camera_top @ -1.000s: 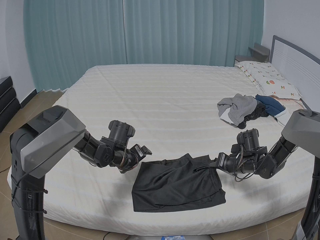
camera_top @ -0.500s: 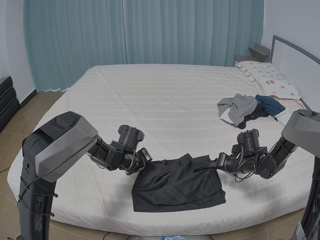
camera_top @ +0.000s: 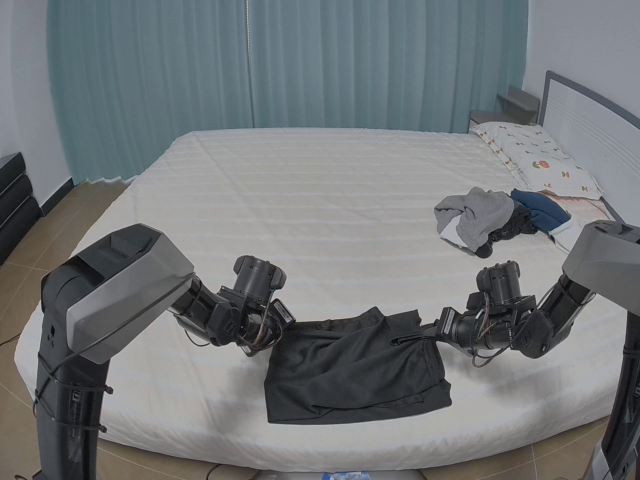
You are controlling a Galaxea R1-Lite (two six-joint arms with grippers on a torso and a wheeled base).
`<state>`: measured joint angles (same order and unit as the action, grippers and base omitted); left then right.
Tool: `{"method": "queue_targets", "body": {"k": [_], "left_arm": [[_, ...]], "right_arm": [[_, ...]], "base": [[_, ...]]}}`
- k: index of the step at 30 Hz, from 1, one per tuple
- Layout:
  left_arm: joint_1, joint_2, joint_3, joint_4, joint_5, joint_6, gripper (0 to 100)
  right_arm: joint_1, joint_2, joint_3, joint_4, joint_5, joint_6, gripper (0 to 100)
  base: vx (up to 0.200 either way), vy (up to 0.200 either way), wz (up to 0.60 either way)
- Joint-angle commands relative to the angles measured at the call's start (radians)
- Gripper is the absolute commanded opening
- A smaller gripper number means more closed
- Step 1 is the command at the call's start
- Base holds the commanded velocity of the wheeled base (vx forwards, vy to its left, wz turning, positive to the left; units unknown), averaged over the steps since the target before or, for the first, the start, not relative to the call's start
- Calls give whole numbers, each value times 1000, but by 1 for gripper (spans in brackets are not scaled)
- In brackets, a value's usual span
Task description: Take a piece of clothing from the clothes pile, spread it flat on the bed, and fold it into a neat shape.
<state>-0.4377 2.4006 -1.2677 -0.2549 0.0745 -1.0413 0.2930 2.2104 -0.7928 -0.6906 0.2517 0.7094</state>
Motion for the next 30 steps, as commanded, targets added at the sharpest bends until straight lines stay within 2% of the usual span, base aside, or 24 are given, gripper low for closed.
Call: {"method": "queue_targets", "body": {"k": [1,7,8,19,25,30], "left_arm": [[8,-23,25,-1,4,-5,0],[20,-23,44,-3,4,-5,0],[20,-23,44,-4,4,-5,0],[20,-21,51,-6,4,-5,0],[20,-21,51,-6,4,-3,0],[20,-21,56,-6,4,-2,0]], "right_arm": [[-5,23,0,-1,0,1,0],[-23,23,0,-1,1,1,0],[-21,25,0,0,1,1,100],[-38,-37,-31,-1,-2,-1,100],[26,-78,-135,45,-11,4,100],[126,-35,-218,132,-11,102,100]], "base": [[0,0,0],[0,0,0],[0,0,0],[0,0,0],[0,0,0],[0,0,0]]}}
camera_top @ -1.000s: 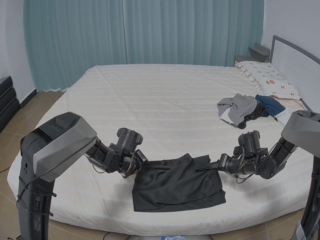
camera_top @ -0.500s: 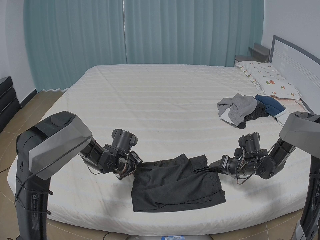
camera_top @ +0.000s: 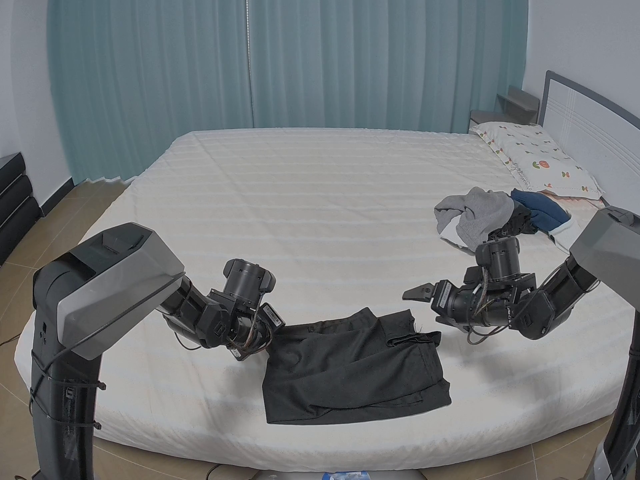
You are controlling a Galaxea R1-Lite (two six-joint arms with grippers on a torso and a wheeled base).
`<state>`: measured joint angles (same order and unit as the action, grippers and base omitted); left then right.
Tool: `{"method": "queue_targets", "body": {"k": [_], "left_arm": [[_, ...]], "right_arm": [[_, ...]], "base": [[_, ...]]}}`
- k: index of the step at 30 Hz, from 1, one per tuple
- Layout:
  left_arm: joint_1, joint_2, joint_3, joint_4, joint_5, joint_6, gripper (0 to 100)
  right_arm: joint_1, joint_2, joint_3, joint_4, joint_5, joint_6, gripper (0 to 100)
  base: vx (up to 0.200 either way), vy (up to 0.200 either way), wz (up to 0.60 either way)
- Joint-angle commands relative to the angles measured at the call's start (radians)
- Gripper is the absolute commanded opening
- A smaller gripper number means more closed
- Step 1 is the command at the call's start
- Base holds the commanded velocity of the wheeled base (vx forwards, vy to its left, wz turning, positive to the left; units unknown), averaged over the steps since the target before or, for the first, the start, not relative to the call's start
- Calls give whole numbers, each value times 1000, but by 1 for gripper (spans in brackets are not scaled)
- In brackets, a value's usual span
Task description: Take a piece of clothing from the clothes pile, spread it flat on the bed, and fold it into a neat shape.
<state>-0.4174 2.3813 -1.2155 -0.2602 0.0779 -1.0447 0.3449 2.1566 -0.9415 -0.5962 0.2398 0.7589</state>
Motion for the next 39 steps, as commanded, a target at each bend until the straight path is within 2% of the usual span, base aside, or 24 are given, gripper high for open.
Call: {"method": "queue_targets", "body": {"k": [1,10,17,25,32,39], "left_arm": [[0,-2,4,-1,0,2,0],[-1,-1,5,-1,0,6,0],[-1,-1,5,-1,0,8,0],[-1,1,5,-1,0,8,0],[-1,1,5,-1,0,8,0],[-1,1,5,-1,0,8,0]], "right_arm": [[78,22,-71,39,3,54,100],[163,118,-83,38,-2,57,100],[172,169,-118,36,-22,53,100],[120,224,-180,26,-142,7,100],[63,192,-178,3,-174,-6,100],[3,181,-165,1,-175,-16,100]], "base": [[0,0,0],[0,0,0],[0,0,0],[0,0,0],[0,0,0],[0,0,0]]}}
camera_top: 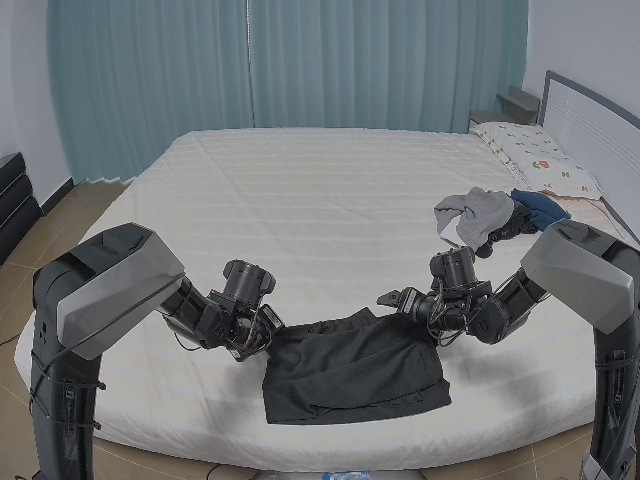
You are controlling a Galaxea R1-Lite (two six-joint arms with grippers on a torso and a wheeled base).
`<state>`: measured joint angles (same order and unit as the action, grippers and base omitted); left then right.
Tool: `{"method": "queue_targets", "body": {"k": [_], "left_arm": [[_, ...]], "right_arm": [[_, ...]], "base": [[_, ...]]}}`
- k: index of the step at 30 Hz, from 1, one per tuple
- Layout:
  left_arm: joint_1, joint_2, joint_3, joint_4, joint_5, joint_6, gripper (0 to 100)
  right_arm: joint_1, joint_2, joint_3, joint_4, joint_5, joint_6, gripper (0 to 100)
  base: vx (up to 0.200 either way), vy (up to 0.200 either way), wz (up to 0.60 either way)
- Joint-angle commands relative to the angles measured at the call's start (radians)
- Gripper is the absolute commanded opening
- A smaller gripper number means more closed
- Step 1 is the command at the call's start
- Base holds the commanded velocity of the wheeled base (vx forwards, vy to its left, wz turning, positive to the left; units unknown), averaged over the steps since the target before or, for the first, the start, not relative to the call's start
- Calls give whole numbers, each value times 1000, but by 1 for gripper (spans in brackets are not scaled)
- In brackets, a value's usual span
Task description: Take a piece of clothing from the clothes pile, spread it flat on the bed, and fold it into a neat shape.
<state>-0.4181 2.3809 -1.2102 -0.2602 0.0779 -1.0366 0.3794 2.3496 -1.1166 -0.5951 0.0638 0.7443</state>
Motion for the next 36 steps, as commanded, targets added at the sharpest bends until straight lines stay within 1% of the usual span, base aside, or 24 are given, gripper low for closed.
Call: {"method": "queue_targets", "body": {"k": [1,6,9,10,11,13,14,19,23,27,36], "left_arm": [[-1,0,0,-1,0,0,0],[-1,1,0,-1,0,0,0],[-1,0,0,-1,0,0,0],[-1,0,0,-1,0,0,0],[-1,1,0,-1,0,0,0],[-1,0,0,-1,0,0,0],[-1,1,0,-1,0,0,0],[-1,1,0,-1,0,0,0],[-1,1,0,-2,2,-3,0],[-1,0,0,-2,3,-7,0],[1,0,0,-1,3,-8,0]], "right_arm": [[-40,-13,12,0,4,-2,100],[-74,-3,17,0,17,-37,100],[-76,13,18,0,60,-45,100],[-76,13,18,0,60,-45,100],[-74,22,18,0,83,-46,100],[-71,33,18,0,91,-54,100],[-69,43,15,0,91,-65,0],[-77,59,3,-15,88,-75,0],[-96,60,8,-65,88,-66,0],[-120,60,1,-66,88,-65,0],[-123,65,6,-66,90,-48,0]], "base": [[0,0,0],[0,0,0],[0,0,0],[0,0,0],[0,0,0],[0,0,0],[0,0,0],[0,0,0],[0,0,0],[0,0,0],[0,0,0]]}}
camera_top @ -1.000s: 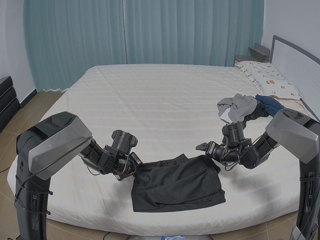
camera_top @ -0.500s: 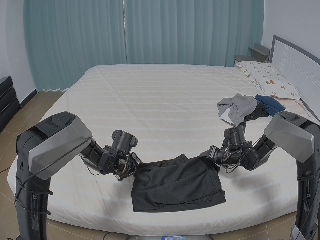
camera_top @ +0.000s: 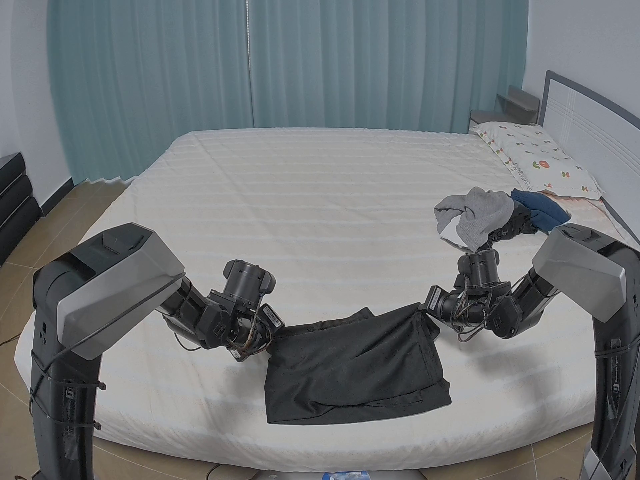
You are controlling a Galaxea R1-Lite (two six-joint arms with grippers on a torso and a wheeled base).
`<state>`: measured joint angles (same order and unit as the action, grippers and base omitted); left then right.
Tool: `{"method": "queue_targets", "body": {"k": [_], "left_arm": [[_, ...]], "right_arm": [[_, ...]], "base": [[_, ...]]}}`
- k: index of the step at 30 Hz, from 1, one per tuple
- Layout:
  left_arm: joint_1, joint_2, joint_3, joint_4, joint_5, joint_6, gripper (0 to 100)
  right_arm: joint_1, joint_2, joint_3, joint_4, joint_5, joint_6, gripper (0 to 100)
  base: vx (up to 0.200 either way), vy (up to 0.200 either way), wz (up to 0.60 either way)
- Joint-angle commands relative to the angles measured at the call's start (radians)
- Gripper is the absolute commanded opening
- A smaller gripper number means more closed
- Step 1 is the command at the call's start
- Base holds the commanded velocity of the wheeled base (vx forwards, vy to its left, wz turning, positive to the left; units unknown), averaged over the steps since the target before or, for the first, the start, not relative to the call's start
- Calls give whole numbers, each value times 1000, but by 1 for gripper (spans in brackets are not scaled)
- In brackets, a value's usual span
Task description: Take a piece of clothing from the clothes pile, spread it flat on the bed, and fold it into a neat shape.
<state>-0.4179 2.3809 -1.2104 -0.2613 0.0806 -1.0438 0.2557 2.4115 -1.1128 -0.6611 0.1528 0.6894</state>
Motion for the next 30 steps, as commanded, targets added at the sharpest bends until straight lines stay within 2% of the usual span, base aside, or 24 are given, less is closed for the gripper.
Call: {"method": "queue_targets", "body": {"k": [1,2,3,4,8,12,17,19,20,21,26,30], "left_arm": [[-1,0,0,0,1,-1,0],[-1,0,2,0,1,1,0],[-1,-2,5,0,-1,1,0],[-1,-3,9,-1,-2,2,100],[1,-5,12,-6,-4,-2,100],[1,-6,12,-6,-4,-4,100],[24,-51,34,-7,-22,-25,100],[24,-51,34,-7,-22,-25,100],[36,-86,55,-6,-50,-53,100],[39,-101,68,-7,-55,-61,100],[54,-143,98,-7,-58,-67,100],[57,-134,94,-7,-58,-67,100]], "right_arm": [[2,1,5,0,4,18,0],[3,0,7,0,5,25,100],[5,-3,8,0,5,35,100],[5,-6,11,-2,5,36,100],[-3,-58,47,-3,10,36,100],[-20,-124,119,-22,54,30,100],[-16,-226,350,-111,151,-5,100],[-16,-226,350,-111,151,-5,100],[-9,-229,458,-190,205,-56,100],[-7,-222,484,-216,215,-76,100],[16,-166,548,-298,228,-160,100],[31,-157,556,-318,228,-169,100]], "base": [[0,0,0],[0,0,0],[0,0,0],[0,0,0],[0,0,0],[0,0,0],[0,0,0],[0,0,0],[0,0,0],[0,0,0],[0,0,0],[0,0,0]]}}
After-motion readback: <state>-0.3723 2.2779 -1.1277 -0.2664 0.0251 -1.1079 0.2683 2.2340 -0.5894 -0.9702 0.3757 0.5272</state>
